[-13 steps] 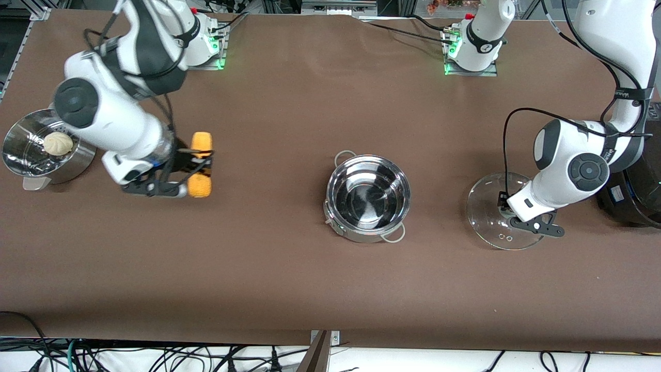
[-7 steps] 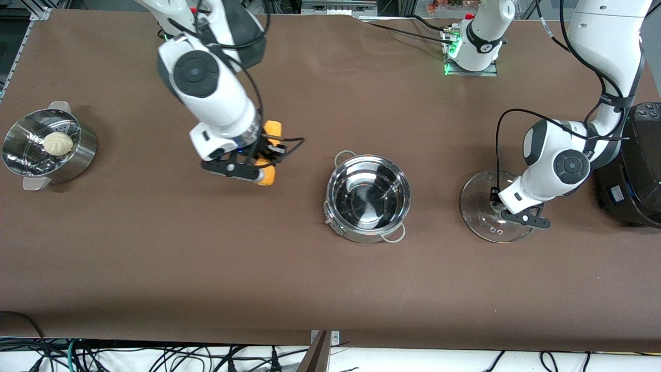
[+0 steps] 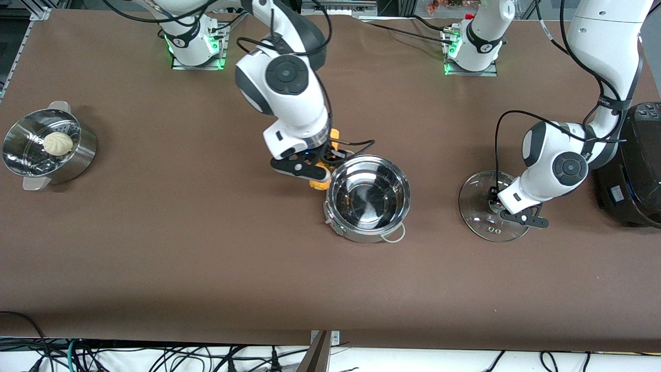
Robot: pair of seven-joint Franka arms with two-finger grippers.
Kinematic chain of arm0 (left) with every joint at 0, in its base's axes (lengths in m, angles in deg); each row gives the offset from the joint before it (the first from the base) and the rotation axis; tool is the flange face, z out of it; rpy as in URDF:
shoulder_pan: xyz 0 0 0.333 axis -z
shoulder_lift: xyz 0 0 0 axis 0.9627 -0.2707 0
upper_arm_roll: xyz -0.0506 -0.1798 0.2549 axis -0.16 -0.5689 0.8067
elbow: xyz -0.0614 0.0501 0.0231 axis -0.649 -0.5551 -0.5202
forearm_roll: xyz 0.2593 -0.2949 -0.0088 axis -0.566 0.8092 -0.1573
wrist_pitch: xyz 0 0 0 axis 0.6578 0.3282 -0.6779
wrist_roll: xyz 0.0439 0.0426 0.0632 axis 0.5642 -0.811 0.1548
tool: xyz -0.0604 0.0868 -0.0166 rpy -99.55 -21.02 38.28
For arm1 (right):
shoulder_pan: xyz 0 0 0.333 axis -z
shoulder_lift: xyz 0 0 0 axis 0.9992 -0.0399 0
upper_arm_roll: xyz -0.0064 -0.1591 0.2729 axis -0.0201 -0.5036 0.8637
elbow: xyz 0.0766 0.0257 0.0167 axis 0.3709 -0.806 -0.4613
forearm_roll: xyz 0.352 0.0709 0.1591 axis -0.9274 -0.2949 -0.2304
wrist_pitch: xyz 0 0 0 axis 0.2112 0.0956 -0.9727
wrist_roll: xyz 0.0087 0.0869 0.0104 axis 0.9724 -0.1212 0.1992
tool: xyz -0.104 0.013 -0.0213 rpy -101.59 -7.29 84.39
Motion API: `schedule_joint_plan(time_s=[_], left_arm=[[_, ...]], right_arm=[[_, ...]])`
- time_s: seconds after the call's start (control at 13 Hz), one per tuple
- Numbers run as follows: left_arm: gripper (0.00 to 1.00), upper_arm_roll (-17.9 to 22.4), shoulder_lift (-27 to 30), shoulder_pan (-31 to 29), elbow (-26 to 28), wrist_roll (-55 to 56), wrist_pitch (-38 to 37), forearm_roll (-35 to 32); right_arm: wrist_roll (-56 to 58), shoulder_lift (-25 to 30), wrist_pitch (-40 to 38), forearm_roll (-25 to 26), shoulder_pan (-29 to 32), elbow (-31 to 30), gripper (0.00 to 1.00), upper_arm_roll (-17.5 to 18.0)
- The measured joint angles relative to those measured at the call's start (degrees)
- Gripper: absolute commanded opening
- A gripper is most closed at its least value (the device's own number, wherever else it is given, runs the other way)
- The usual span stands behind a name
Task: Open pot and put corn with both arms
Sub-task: 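Set the lid down with the left gripper while the right gripper carries corn, then lower the corn into the pot and open the right gripper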
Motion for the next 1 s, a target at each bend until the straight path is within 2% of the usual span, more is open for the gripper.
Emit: schedule_joint_plan(time_s=[0.15, 0.31, 0.46, 0.77, 1.0], left_arm=[[1.00, -0.15, 0.02, 0.00, -0.13, 0.03, 0.10, 0.00], [1.00, -0.59, 0.70, -0.02, -0.63, 0.04, -0.21, 0.00], [1.00, -1.74, 3.31, -0.01, -1.88, 0.06, -3.54, 0.00], [1.00, -4.07, 12.57, 0.29, -7.46, 0.24, -19.01, 1.30], [1.00, -4.05, 16.35, 0.05, -15.74, 0.23, -33.22, 7.34]], right_arm=[[-1.40, -2.60, 0.46, 1.52, -2.93, 2.67, 0.13, -1.10], [-2.96, -4.42, 2.97, 1.66, -6.31, 3.96, 0.08, -3.46], [-5.50, -5.73, 5.17, 1.68, -9.59, 4.51, 0.08, -5.78], [-6.68, -8.57, 7.36, 1.74, -11.57, 6.64, 0.08, -7.84], [-6.68, -10.39, 10.09, 1.74, -11.56, 7.98, 0.07, -8.15]])
